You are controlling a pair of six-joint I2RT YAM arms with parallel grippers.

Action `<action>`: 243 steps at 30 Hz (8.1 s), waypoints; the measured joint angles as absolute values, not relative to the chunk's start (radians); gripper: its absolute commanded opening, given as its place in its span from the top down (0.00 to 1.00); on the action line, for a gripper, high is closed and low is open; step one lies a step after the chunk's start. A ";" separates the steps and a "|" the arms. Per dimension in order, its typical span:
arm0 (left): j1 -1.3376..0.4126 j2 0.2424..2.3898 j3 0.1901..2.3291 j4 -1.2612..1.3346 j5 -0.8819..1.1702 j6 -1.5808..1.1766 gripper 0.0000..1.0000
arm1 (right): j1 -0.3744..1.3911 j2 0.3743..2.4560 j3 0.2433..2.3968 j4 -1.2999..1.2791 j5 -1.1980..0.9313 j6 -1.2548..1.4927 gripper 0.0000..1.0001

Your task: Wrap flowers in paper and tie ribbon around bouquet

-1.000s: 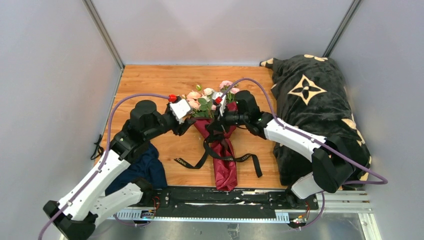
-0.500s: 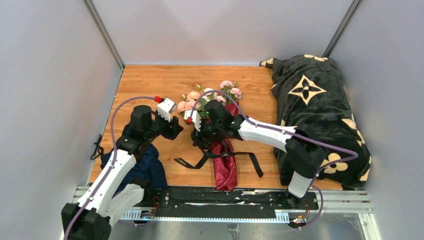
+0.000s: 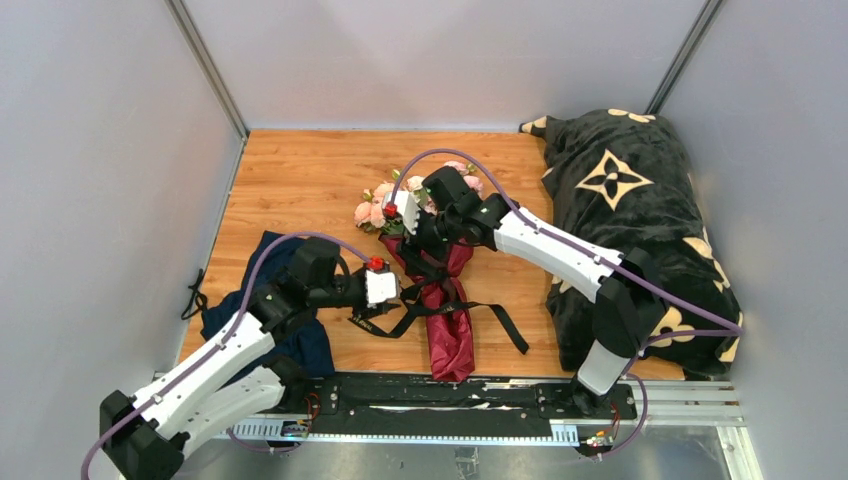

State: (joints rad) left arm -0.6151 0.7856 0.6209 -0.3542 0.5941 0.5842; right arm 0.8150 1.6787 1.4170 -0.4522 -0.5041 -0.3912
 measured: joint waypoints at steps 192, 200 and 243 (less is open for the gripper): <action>-0.751 1.199 0.385 0.373 0.041 -0.115 1.00 | 0.714 1.895 1.219 -0.182 -0.829 -0.096 1.00; -0.747 1.081 0.385 0.297 0.091 -0.043 0.73 | 0.714 1.820 1.182 -0.193 -0.758 -0.094 1.00; -0.776 1.135 0.420 0.249 0.336 1.045 0.76 | 0.714 1.787 1.179 -0.255 -0.760 -0.087 0.99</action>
